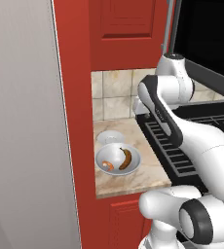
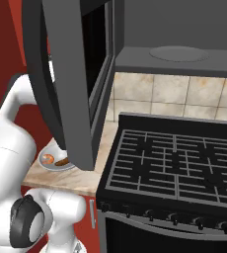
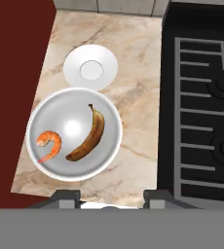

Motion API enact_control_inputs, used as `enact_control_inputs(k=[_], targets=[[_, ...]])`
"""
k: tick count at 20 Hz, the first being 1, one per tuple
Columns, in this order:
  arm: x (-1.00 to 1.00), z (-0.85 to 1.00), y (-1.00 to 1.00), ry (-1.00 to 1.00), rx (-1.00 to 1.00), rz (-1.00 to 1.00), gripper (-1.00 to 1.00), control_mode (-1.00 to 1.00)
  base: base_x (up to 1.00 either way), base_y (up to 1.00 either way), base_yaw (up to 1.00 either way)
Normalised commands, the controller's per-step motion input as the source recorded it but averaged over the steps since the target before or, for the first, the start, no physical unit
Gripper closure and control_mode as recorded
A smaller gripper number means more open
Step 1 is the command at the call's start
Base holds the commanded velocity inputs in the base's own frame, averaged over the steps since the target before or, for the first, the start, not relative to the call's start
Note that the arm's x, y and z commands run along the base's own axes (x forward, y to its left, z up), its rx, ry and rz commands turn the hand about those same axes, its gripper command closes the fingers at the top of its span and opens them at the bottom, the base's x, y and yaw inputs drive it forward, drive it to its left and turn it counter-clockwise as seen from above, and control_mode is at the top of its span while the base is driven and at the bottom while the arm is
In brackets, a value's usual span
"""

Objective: Remove the banana from the bowl and place it on the small plate. Then place the bowl with only the shrimp in the microwave, close the door, and press the start button to microwave the shrimp.

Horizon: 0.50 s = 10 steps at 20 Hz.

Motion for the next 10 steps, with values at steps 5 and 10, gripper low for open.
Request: enact_control_inputs(k=[5, 10], targets=[[-0.28, -0.14, 0.1, 0.0, -0.02, 0.0, -1.0, -1.0, 0.0, 0.0, 0.0], [-0.04, -0.92, 0.84, 0.12, -0.17, 0.0, -1.0, -1.0, 0.0, 0.0, 0.0]])
